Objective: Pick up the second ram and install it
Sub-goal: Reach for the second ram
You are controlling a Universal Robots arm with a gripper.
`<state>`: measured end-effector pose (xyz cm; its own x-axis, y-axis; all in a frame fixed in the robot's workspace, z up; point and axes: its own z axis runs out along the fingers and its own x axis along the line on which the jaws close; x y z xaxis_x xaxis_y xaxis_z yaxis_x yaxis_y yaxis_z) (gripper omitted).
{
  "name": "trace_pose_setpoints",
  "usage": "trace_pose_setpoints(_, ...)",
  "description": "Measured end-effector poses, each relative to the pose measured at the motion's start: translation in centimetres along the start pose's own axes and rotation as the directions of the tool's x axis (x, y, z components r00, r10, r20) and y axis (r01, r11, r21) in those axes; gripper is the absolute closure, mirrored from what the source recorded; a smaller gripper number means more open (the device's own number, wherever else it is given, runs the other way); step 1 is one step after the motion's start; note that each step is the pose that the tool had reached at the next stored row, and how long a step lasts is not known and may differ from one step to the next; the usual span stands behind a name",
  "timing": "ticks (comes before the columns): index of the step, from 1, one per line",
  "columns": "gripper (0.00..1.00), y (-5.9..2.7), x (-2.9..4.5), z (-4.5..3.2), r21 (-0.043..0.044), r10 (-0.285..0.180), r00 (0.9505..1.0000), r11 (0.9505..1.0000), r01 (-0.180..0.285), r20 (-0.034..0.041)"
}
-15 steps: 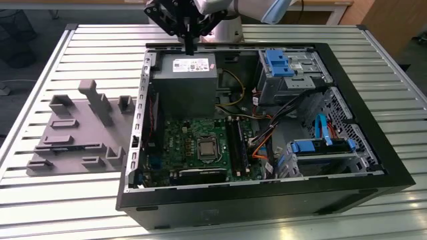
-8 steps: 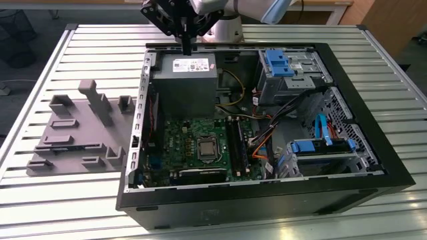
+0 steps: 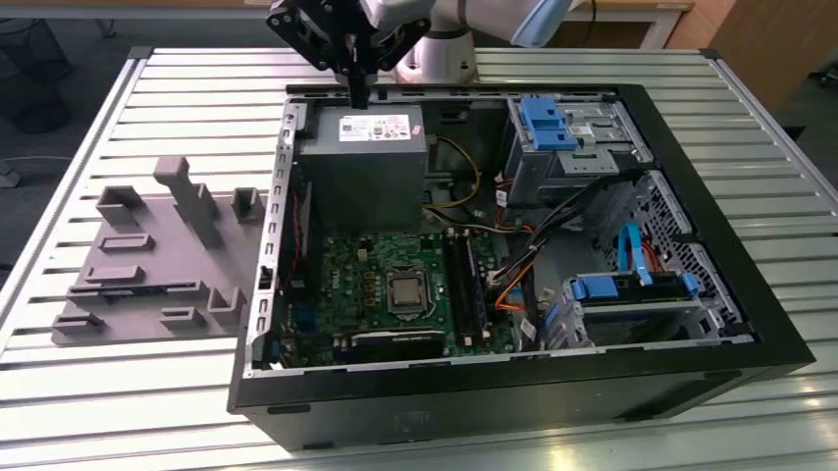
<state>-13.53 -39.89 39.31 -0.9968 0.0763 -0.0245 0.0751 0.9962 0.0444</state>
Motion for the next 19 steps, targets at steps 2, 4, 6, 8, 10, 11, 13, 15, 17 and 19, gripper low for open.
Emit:
trace_pose_setpoints(2, 0.89, -0.01, 0.21, 0.0, 0.0001, 0.0, 1.0, 1.0, 0.0, 0.0)
trace_pose_setpoints(4, 0.89, -0.02, 0.3, 0.0, 0.0, 0.0, 1.0, 1.0, 0.0, 0.0)
trace_pose_setpoints(6, 0.89, -0.02, 0.32, 0.0, 0.0, 0.0, 1.0, 1.0, 0.0, 0.0)
trace_pose_setpoints(8, 0.89, -0.02, 0.33, 0.0, 0.0, 0.0, 1.0, 1.0, 0.0, 0.0)
trace_pose_setpoints(10, 0.89, -0.03, 0.42, -0.01, 0.0001, 0.0, 1.0, 1.0, 0.0, 0.0)
trace_pose_setpoints(11, 0.89, -0.04, 0.48, -0.01, 0.0, 0.0, 1.0, 1.0, 0.0, 0.0)
trace_pose_setpoints(13, 0.89, -0.05, 0.63, -0.01, 0.0001, 0.0, 1.0, 1.0, 0.0, 0.0)
trace_pose_setpoints(15, 0.89, -0.06, 0.8, -0.01, 0.0001, 0.0, 1.0, 1.0, 0.0, 0.0)
trace_pose_setpoints(17, 0.89, -0.07, 0.97, -0.01, 0.0, 0.0, 1.0, 1.0, 0.0, 0.0)
trace_pose_setpoints(19, 0.89, -0.08, 1.1, -0.01, 0.0, 0.0, 1.0, 1.0, 0.0, 0.0)
